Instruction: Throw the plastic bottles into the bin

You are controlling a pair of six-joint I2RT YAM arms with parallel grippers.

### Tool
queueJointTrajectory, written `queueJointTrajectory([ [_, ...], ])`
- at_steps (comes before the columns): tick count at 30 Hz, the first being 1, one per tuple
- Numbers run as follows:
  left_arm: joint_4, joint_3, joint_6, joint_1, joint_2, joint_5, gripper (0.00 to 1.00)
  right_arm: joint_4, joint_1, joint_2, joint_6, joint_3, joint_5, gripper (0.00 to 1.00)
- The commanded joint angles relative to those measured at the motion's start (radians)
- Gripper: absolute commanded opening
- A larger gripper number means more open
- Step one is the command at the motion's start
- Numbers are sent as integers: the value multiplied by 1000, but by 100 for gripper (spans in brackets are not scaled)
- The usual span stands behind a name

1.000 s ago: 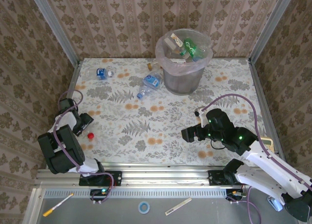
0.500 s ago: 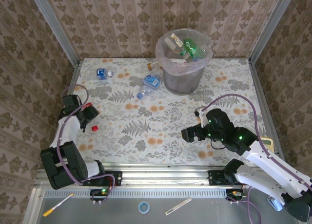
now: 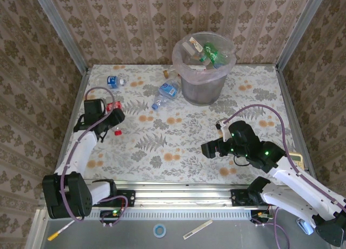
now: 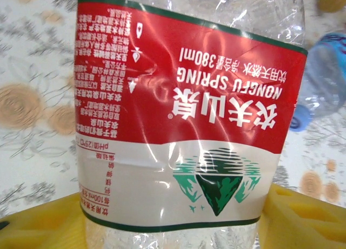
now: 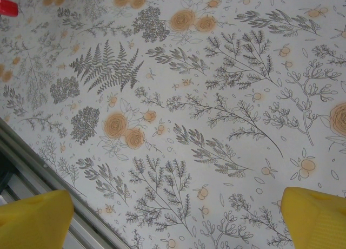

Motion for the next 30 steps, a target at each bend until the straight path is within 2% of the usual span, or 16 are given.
queueJointTrajectory([
  [1,22,40,14,-46,-28,12,67,-23,-5,-15,-2,11,-4,100],
  [9,41,68,30,-209,-78,9,67,-48,-4,-31,-4,34,8,100],
  [19,238,11,26,-468,-140,31,68,-85,-5,-39,-13,71,44,100],
  [30,298,53,39,-620,-102,-4,67,-92,-4,-85,-15,65,75,100],
])
